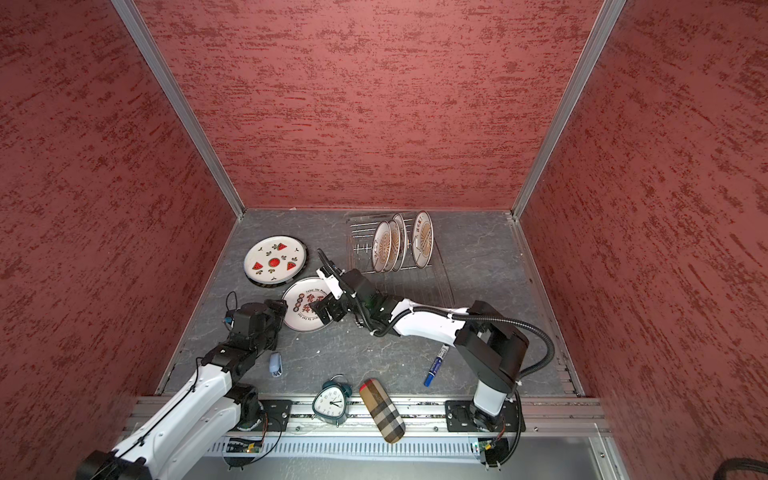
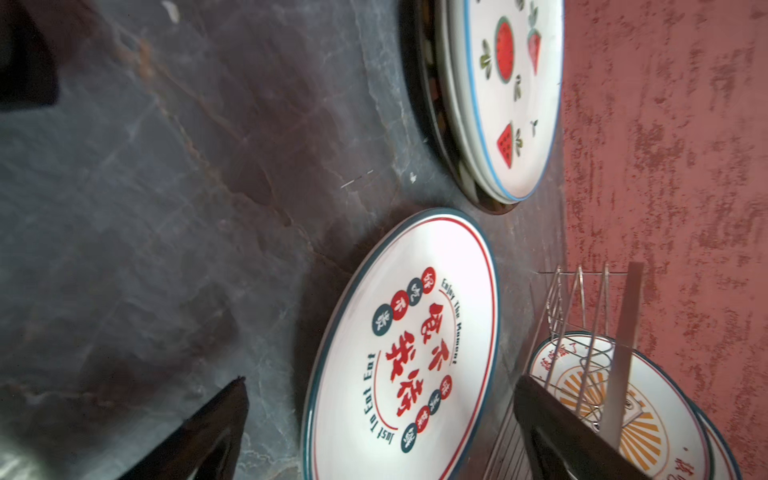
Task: Unload the plates from the dish rack
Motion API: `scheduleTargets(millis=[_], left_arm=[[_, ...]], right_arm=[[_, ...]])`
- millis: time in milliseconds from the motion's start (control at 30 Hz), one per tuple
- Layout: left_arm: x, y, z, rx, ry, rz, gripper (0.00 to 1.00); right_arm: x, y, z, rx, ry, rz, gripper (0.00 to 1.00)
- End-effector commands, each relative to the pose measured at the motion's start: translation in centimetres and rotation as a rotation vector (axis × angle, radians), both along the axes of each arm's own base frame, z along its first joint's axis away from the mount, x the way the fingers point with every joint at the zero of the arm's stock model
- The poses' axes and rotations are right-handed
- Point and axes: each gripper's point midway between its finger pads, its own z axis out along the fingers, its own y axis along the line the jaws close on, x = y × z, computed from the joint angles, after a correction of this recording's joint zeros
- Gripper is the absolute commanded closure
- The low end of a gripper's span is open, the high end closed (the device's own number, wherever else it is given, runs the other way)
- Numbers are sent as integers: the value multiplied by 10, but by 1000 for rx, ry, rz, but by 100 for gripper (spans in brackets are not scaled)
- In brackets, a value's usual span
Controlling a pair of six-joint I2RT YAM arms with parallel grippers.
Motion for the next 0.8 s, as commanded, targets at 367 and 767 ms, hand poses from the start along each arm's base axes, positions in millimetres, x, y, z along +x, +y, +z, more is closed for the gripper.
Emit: scheduleTargets(millis=[367,767], left_arm=[[11,-50,75,116,-559,-382,1],[-33,-117,142,147,-993,-820,1]], right_arm=[[-6,-73,94,363,-224,-205,1],[20,-155,95,326,-194,-455,1]])
